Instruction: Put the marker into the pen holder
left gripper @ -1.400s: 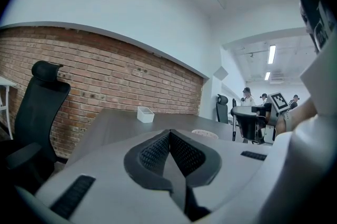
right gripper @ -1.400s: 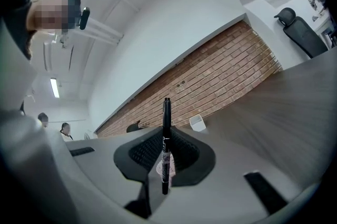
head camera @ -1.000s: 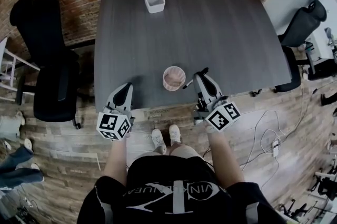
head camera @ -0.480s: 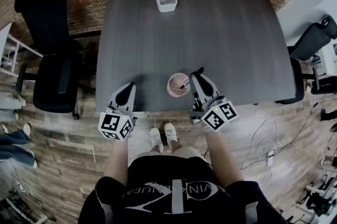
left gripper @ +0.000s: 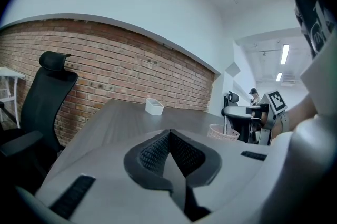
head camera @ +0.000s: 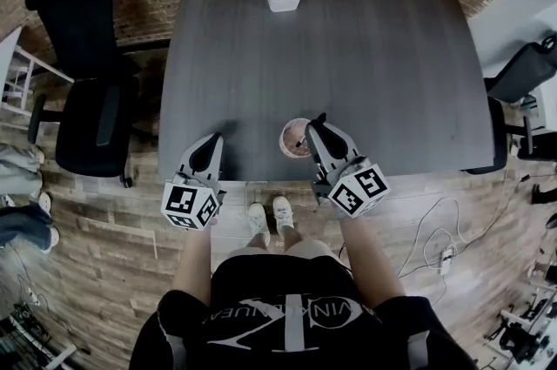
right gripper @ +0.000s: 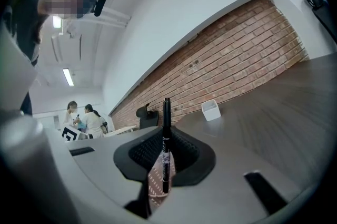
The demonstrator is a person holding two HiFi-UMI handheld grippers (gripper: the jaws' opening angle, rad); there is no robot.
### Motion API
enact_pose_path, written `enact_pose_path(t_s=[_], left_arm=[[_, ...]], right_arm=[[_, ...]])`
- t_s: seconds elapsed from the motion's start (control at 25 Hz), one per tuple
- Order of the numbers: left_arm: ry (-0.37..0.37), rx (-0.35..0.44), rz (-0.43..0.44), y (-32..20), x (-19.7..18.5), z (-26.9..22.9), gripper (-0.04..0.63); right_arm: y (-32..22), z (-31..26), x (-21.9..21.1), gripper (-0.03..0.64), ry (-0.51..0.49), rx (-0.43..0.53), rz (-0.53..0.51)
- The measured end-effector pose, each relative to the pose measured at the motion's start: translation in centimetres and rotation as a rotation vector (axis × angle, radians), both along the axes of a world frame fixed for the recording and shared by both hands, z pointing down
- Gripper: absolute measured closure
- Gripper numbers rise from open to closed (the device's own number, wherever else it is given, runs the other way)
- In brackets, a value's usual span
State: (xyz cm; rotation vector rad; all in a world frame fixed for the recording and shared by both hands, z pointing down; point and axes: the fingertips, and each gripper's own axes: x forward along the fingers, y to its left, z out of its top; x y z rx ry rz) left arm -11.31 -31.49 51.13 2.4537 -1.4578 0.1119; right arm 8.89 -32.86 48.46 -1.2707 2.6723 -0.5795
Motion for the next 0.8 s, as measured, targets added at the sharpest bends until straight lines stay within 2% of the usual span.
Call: enact_pose_path(t_s=[0.2,0.8], left_arm=[[-0.001,-0.005,-0.006,0.0,-0.2,0.3,0.578],[0.010,-0.008,-0.012,0.0,-0.3,0.2,0.578]], right_arm=[[0.1,0.2,-0.3,0.566,0.057,0.005,-0.027],[0.8,0.6,1.0,0.566,0.080,-0.017,-0.014]])
